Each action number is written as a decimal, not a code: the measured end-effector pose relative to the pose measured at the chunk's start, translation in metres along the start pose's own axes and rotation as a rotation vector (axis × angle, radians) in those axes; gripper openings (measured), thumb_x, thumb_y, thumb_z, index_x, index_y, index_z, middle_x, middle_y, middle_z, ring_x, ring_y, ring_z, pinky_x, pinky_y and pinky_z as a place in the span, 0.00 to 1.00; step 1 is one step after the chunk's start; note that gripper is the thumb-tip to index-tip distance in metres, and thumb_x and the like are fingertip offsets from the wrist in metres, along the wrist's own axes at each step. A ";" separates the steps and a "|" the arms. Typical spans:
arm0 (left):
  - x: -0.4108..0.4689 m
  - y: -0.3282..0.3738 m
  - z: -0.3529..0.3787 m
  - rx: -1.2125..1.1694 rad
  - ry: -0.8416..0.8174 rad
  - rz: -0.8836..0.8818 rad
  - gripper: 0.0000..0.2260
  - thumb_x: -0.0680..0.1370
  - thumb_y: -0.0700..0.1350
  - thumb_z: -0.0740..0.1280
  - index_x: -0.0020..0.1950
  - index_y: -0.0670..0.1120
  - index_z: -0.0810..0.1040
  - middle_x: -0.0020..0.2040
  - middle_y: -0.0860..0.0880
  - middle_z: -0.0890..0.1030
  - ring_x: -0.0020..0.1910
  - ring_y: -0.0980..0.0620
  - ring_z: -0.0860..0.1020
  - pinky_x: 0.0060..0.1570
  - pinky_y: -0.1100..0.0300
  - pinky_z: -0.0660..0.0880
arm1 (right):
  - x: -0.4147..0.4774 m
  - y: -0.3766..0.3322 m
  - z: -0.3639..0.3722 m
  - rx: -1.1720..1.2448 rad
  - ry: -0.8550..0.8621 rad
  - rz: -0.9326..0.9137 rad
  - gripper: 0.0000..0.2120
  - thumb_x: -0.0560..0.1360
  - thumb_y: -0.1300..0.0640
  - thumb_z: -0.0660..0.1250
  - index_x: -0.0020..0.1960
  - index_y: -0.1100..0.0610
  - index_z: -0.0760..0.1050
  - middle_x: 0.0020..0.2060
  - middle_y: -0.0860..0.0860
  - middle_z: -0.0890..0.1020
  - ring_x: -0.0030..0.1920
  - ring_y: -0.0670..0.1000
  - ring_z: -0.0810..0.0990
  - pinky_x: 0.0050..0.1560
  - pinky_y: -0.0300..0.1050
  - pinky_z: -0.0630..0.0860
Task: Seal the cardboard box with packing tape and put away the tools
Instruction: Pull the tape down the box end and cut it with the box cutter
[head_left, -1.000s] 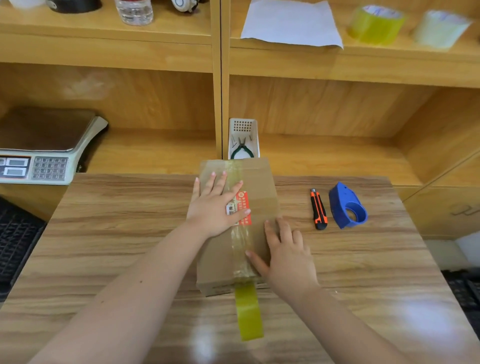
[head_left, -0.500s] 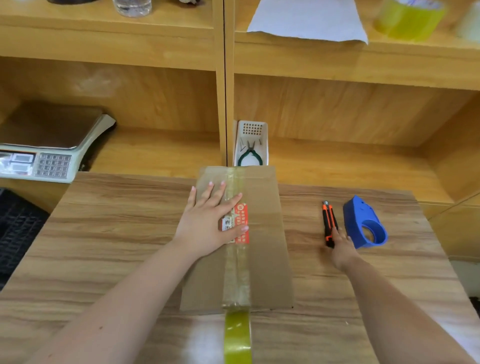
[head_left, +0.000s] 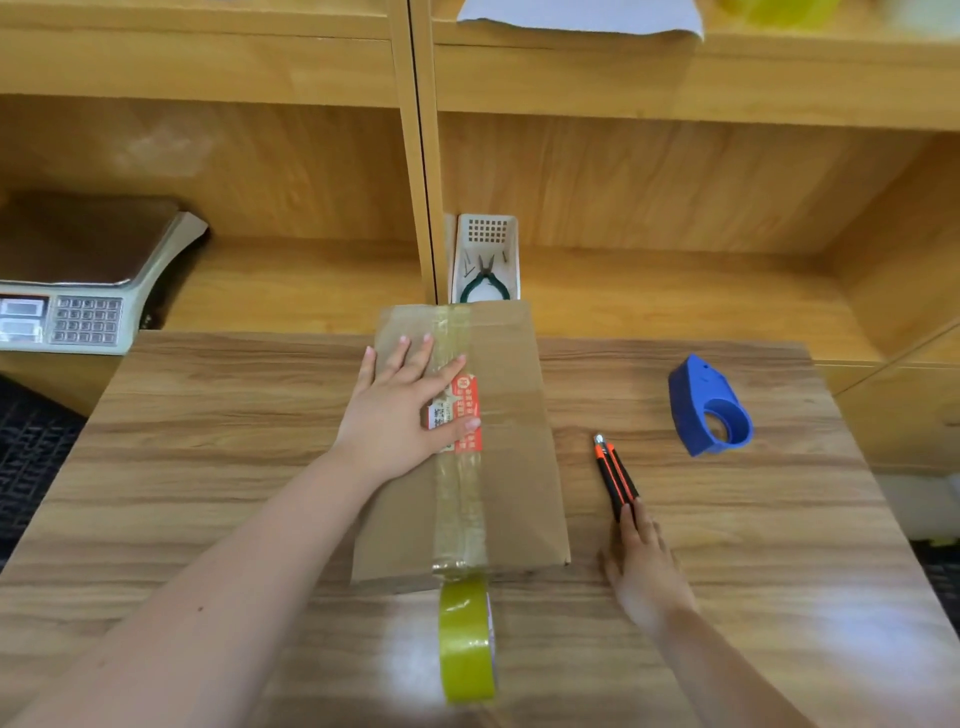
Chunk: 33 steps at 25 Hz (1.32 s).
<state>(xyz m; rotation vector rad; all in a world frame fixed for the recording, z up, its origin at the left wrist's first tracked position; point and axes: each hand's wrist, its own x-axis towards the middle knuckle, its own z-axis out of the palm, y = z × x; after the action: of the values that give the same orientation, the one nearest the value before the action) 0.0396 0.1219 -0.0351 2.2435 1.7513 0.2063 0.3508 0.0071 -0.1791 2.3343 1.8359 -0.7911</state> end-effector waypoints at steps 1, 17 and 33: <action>-0.001 0.001 -0.001 -0.028 0.017 -0.002 0.37 0.69 0.74 0.55 0.75 0.61 0.61 0.80 0.49 0.56 0.80 0.49 0.49 0.78 0.44 0.42 | 0.003 -0.003 -0.003 0.061 0.055 0.029 0.28 0.77 0.51 0.58 0.74 0.58 0.56 0.76 0.55 0.57 0.73 0.60 0.62 0.68 0.55 0.65; -0.201 0.013 0.057 -1.498 0.353 -0.939 0.08 0.80 0.36 0.60 0.44 0.47 0.72 0.39 0.43 0.76 0.35 0.49 0.76 0.31 0.60 0.74 | -0.006 -0.025 -0.067 1.301 -0.187 0.429 0.13 0.72 0.67 0.66 0.56 0.68 0.71 0.38 0.59 0.80 0.29 0.53 0.82 0.27 0.44 0.79; -0.197 0.073 0.098 -1.395 -0.087 -0.683 0.19 0.72 0.54 0.74 0.42 0.36 0.83 0.42 0.39 0.87 0.40 0.44 0.82 0.46 0.52 0.76 | -0.135 -0.063 -0.132 1.059 -0.579 -0.355 0.19 0.76 0.64 0.64 0.65 0.60 0.66 0.48 0.59 0.82 0.41 0.60 0.80 0.43 0.49 0.78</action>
<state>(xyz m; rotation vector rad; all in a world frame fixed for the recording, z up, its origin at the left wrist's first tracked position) 0.0851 -0.0982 -0.0931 0.6389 1.4194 0.8179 0.3183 -0.0478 0.0097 1.7112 1.7485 -2.6468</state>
